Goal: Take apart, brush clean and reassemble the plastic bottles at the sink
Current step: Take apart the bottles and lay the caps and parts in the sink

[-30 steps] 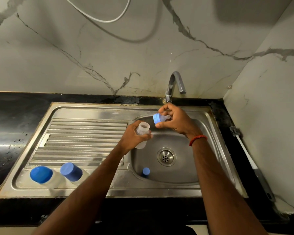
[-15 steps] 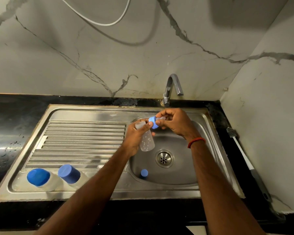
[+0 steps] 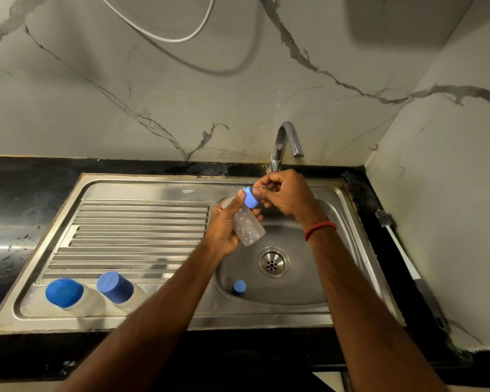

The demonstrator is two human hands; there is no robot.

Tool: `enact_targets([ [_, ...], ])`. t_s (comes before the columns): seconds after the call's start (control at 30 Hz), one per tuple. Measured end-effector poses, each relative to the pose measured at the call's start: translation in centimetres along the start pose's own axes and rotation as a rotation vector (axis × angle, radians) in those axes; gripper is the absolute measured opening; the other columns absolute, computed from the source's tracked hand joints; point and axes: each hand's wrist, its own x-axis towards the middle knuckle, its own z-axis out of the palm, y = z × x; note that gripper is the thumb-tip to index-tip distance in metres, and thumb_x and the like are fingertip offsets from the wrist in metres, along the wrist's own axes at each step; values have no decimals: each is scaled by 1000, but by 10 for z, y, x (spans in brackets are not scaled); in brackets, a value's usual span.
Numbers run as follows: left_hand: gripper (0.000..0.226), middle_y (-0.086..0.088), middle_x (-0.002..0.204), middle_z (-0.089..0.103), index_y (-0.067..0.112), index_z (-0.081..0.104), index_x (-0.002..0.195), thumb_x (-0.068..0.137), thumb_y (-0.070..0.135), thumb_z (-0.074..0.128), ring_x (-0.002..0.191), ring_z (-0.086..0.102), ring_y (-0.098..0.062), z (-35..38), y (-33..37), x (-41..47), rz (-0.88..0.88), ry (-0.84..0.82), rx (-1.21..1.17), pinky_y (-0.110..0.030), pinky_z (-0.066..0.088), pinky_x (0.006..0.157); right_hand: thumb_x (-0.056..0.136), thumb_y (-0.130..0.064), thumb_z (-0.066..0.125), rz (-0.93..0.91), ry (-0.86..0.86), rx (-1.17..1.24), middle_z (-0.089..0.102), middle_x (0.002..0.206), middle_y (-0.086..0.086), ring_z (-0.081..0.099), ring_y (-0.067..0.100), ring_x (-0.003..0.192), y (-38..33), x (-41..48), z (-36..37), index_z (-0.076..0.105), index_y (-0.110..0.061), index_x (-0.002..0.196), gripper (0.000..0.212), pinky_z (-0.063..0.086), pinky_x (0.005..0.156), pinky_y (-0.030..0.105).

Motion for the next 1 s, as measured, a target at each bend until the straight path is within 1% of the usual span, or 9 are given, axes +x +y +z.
enact_targets([
  [0.1, 49, -26, 123, 67, 3, 62, 129, 89, 32, 68, 109, 67, -37, -2, 2, 1, 9, 2, 2, -47, 58, 93, 86, -11, 76, -30, -64, -64, 69, 73, -2, 63, -1, 53, -7, 0, -3, 73, -6, 94, 10, 52, 58, 12],
  [0.23, 47, -23, 114, 68, 3, 63, 128, 91, 31, 68, 94, 69, -30, -5, 0, -2, -23, -41, -25, -42, 61, 81, 86, -12, 75, -90, -94, -203, 71, 82, 4, 63, 3, 61, -14, 2, -3, 75, -5, 96, 12, 57, 69, 22],
  [0.3, 41, -22, 114, 68, 7, 68, 123, 89, 31, 71, 94, 68, -29, -5, -3, -2, -33, -59, -69, -43, 61, 84, 86, -11, 75, -134, -91, -211, 68, 82, 1, 61, 1, 65, -17, 3, -1, 76, -5, 95, 10, 55, 72, 23],
  [0.43, 82, -23, 128, 63, 6, 56, 138, 71, 42, 89, 108, 65, -31, -4, 1, 1, -10, -53, -94, -44, 57, 94, 91, -8, 68, -195, -71, -206, 66, 99, 6, 62, 16, 90, -12, -3, 3, 72, -3, 113, 23, 52, 84, 26],
  [0.5, 88, -22, 124, 65, 6, 58, 136, 66, 46, 91, 103, 67, -29, -7, 4, 4, 3, -51, -29, -43, 58, 90, 93, -7, 65, -231, -40, -185, 71, 109, 10, 64, 17, 99, -9, -6, 1, 70, -4, 120, 27, 53, 92, 27],
  [0.6, 66, -22, 115, 67, 6, 65, 126, 75, 44, 85, 94, 69, -28, -4, 6, 3, -6, -79, -9, -43, 60, 84, 91, -10, 70, -294, 31, -171, 76, 95, 11, 70, 15, 85, -6, -7, -6, 75, -3, 106, 17, 57, 82, 22],
  [0.7, 39, -19, 105, 69, 5, 64, 123, 94, 31, 65, 87, 69, -25, 4, 6, -1, -33, -85, 11, -41, 62, 80, 87, -13, 74, -309, -15, -254, 74, 79, 9, 64, 9, 67, -8, -5, -13, 77, -3, 93, 12, 52, 65, 18],
  [0.87, 35, -19, 105, 71, 6, 65, 121, 96, 29, 62, 86, 70, -26, 8, 4, -2, -45, -70, 0, -41, 62, 78, 83, -9, 75, -329, -69, -366, 68, 73, 7, 61, 15, 68, -15, 1, -19, 72, -5, 81, 5, 58, 69, 35],
  [1.0, 44, -19, 109, 70, 4, 60, 130, 96, 32, 63, 89, 71, -25, 11, 7, -2, -50, -58, -31, -39, 61, 79, 86, -6, 72, -354, 6, -266, 72, 81, 9, 66, 14, 70, -10, -4, -15, 74, -2, 94, 9, 59, 71, 27],
])
